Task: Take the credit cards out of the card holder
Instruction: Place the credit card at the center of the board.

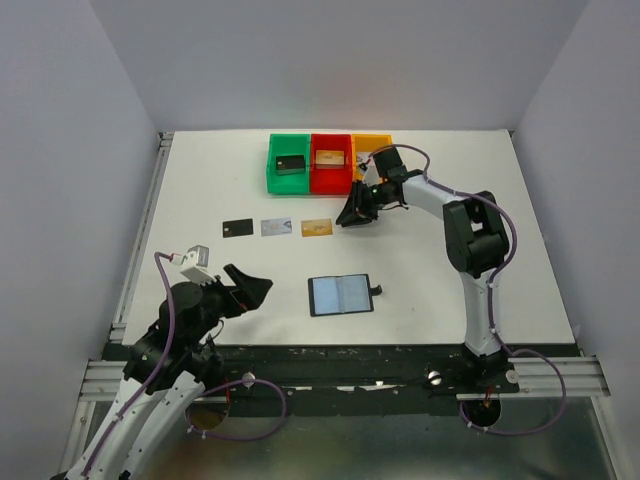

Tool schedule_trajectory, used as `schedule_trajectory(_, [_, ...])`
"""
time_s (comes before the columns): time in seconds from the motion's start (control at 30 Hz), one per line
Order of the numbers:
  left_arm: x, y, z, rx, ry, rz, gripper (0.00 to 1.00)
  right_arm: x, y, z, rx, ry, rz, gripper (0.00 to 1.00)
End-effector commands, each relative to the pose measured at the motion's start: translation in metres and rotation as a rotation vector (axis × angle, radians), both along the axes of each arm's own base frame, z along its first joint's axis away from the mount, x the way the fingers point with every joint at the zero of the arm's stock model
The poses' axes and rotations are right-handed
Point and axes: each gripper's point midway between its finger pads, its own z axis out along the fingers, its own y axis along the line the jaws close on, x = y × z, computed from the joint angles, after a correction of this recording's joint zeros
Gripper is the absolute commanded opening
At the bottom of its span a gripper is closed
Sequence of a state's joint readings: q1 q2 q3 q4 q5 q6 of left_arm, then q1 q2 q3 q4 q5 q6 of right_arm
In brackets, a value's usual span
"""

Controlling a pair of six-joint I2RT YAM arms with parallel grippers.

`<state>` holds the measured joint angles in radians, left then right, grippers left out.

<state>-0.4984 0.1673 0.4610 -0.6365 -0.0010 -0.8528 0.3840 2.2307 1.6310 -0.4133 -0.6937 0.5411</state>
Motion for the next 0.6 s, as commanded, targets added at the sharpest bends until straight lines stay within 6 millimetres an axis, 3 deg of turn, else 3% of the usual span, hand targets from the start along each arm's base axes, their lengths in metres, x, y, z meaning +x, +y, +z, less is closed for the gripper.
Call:
schedule_trajectory(0.0, [0.002, 0.001, -0.002, 0.018, 0.002, 0.000, 0.99, -0.005, -0.022, 0.020, -0.030, -0.040, -0.024, 0.34])
schedule_trajectory(0.2, [0.003, -0.007, -0.012, 0.029, 0.060, -0.030, 0.99, -0.020, -0.038, 0.060, -0.095, -0.185, -0.044, 0.34])
schedule_trajectory(0.33, [0.007, -0.021, -0.025, 0.044, 0.138, -0.087, 0.99, -0.047, -0.044, 0.090, -0.205, -0.325, -0.028, 0.34])
schedule_trajectory(0.5, [0.014, -0.037, -0.036, 0.074, 0.191, -0.109, 0.99, -0.084, -0.082, 0.123, -0.689, -0.608, -0.058, 0.34])
schedule_trajectory(0.57, [0.017, -0.044, -0.035, 0.109, 0.178, -0.097, 0.99, -0.101, -0.098, 0.132, -0.768, -0.663, -0.115, 0.36])
